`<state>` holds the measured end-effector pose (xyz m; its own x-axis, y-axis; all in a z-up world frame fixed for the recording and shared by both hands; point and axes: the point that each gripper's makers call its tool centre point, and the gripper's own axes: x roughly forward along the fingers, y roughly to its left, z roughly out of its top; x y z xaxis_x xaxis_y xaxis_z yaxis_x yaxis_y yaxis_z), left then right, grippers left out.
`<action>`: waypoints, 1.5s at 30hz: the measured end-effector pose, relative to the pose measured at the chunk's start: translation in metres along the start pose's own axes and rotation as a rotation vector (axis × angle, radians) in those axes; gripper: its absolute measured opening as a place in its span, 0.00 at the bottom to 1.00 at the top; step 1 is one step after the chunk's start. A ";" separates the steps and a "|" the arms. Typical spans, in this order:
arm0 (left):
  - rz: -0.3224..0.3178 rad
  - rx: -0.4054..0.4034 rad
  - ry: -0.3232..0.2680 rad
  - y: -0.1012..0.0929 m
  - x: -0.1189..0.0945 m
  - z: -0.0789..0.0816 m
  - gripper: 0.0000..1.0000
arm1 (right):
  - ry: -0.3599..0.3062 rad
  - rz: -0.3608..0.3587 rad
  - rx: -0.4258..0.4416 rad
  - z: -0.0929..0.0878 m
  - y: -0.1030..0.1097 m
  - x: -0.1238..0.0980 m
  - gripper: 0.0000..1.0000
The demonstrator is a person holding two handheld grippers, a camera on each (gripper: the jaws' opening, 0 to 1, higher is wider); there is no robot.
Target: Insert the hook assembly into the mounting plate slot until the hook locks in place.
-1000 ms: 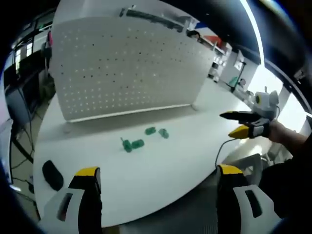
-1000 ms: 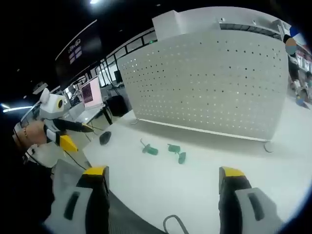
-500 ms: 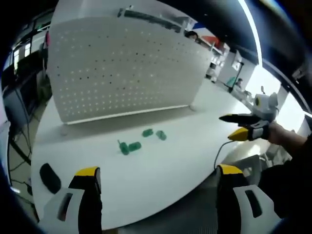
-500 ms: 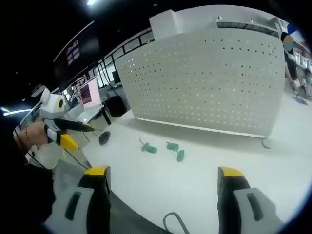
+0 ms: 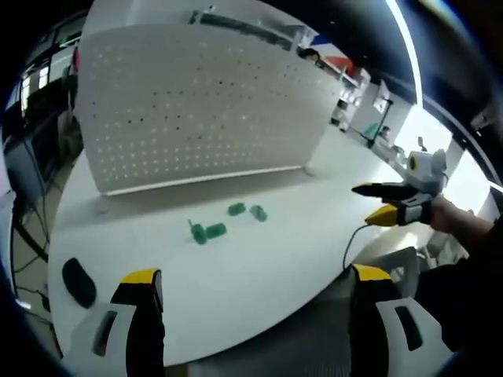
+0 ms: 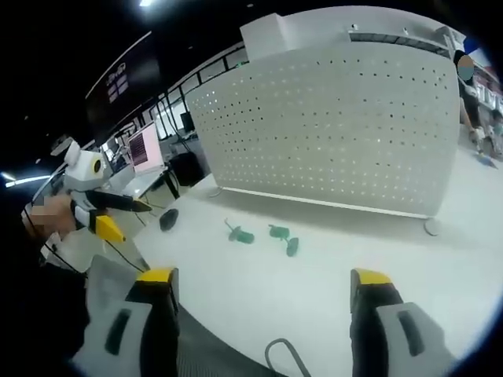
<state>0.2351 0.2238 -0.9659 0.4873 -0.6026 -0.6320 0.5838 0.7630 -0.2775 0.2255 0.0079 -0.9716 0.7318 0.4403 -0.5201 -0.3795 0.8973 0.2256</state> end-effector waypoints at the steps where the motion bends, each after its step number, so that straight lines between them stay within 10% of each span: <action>1: 0.001 -0.002 0.001 0.000 0.000 -0.001 1.00 | 0.001 0.000 0.001 0.000 0.000 0.000 0.87; 25: 0.006 -0.009 0.007 0.004 0.003 -0.001 1.00 | 0.052 0.014 -0.021 -0.010 0.001 0.008 0.82; 45: 0.011 -0.036 0.006 0.012 -0.003 0.001 1.00 | 0.139 0.278 -0.128 -0.014 0.050 0.088 0.62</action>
<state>0.2411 0.2347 -0.9670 0.4900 -0.5927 -0.6392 0.5545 0.7777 -0.2961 0.2627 0.0911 -1.0179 0.5096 0.6508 -0.5628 -0.6278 0.7286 0.2740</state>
